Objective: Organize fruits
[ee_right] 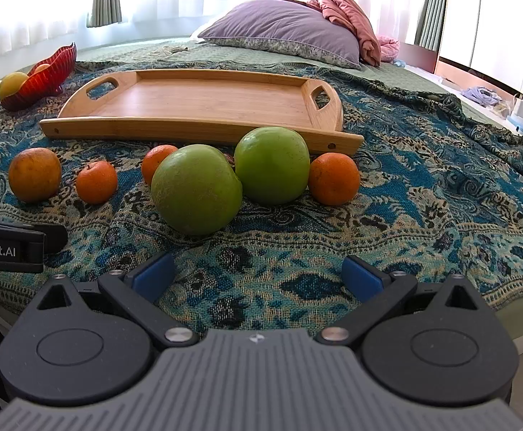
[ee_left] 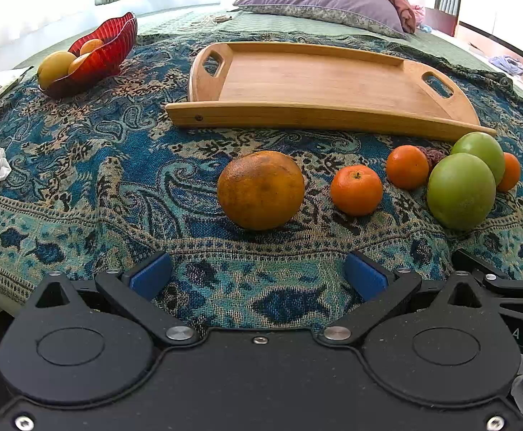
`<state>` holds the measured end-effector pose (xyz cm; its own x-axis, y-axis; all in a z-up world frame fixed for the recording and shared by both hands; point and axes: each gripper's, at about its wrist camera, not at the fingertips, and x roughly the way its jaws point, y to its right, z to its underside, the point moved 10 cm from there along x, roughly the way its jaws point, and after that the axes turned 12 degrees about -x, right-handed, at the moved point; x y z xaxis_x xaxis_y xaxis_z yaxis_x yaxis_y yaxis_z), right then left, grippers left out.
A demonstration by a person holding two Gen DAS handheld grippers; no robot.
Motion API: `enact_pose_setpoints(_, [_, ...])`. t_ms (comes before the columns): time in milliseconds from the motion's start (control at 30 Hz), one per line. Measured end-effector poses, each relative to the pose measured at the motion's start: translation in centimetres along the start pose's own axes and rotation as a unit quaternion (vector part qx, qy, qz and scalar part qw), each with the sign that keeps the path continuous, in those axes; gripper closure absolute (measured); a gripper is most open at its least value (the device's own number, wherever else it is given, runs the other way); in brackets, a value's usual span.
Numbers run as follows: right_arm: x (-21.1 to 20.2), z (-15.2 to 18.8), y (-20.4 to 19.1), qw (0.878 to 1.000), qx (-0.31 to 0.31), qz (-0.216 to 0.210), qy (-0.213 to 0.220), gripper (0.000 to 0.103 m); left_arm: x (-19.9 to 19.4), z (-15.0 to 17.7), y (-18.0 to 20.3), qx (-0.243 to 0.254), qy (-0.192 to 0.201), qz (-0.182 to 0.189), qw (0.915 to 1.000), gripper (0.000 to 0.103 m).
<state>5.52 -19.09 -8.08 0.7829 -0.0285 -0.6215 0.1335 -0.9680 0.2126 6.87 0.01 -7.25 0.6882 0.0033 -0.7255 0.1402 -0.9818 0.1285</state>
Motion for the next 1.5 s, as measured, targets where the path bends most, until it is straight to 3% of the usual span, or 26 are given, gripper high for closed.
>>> enact_pose_setpoints(1500, [-0.02,0.46,0.22,1.000,-0.002,-0.003,0.009,0.000,0.07,-0.03,-0.07,0.004,0.005,-0.004,1.0000,0.000])
